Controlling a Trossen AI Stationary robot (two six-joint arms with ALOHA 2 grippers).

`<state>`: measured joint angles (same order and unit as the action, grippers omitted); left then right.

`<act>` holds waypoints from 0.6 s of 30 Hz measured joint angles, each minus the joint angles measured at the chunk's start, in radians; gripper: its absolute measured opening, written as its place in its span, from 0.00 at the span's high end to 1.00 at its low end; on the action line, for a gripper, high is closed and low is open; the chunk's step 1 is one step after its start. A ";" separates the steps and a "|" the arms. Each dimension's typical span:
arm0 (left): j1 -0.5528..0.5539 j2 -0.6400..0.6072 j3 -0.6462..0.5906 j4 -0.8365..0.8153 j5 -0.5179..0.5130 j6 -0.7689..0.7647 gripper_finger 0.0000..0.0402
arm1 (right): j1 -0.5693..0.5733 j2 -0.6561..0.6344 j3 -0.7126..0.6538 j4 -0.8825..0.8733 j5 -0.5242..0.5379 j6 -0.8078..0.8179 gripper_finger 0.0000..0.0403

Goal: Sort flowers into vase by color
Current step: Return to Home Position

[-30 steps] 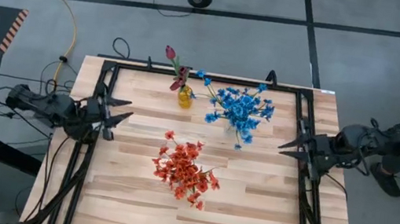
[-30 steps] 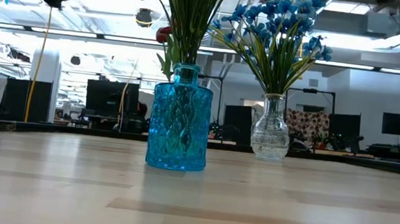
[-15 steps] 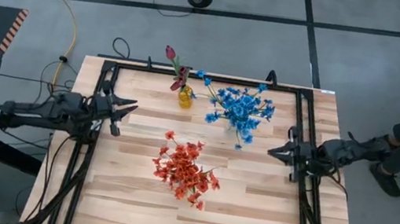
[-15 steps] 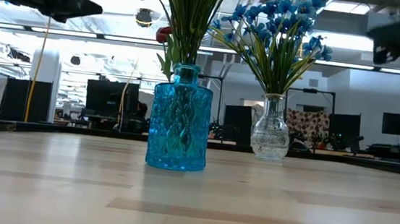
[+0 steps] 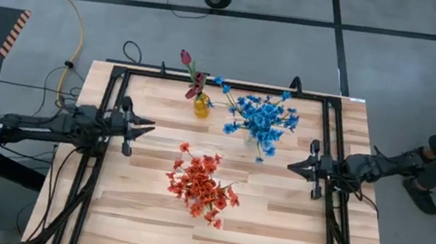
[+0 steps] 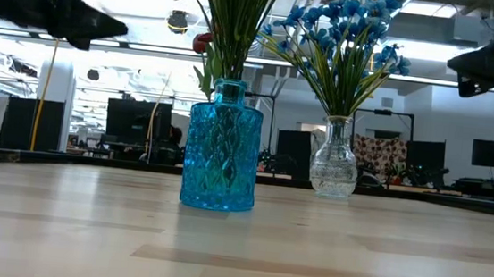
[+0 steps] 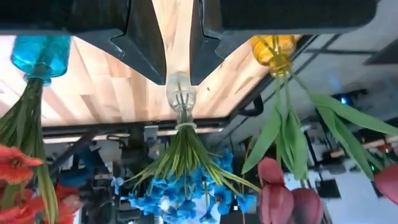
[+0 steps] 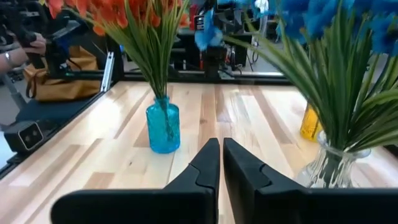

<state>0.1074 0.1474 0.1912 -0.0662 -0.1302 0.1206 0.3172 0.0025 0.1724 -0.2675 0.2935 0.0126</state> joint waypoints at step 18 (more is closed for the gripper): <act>0.001 -0.001 -0.165 0.245 -0.039 0.123 0.85 | 0.000 0.000 -0.011 -0.018 0.000 0.016 0.89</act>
<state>0.1085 0.1468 0.0265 0.1787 -0.1692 0.2433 0.3172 0.0029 0.1612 -0.2852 0.2939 0.0287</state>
